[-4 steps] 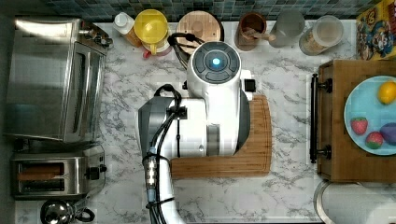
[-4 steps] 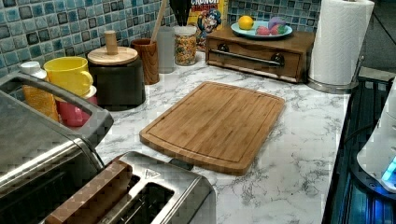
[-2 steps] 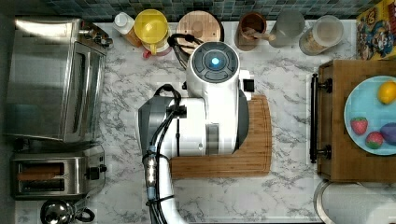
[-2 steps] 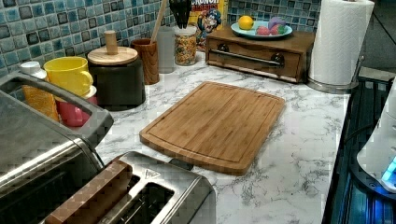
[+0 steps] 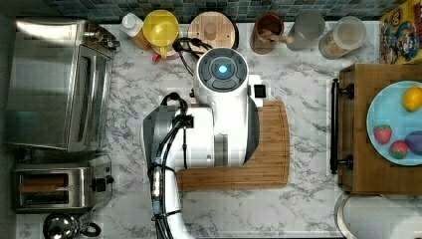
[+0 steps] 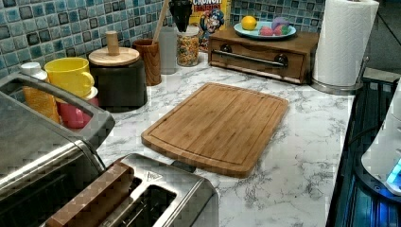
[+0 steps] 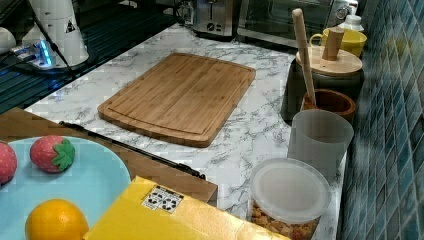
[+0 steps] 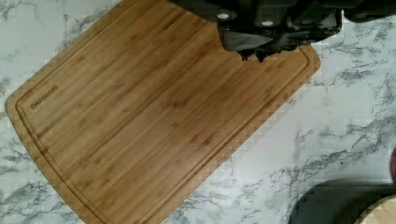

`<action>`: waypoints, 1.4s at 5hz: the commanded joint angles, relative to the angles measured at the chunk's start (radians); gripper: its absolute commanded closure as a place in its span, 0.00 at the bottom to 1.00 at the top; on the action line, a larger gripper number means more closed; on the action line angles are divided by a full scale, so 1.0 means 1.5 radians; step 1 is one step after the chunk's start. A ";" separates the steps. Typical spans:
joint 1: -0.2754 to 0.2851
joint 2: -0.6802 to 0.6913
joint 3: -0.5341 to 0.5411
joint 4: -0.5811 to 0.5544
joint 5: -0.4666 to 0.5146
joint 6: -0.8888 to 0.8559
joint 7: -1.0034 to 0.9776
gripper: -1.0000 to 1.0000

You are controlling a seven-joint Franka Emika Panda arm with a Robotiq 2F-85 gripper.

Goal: Turn on the toaster.

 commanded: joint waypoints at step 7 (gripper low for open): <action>0.138 -0.242 0.179 -0.316 0.253 0.161 -0.326 1.00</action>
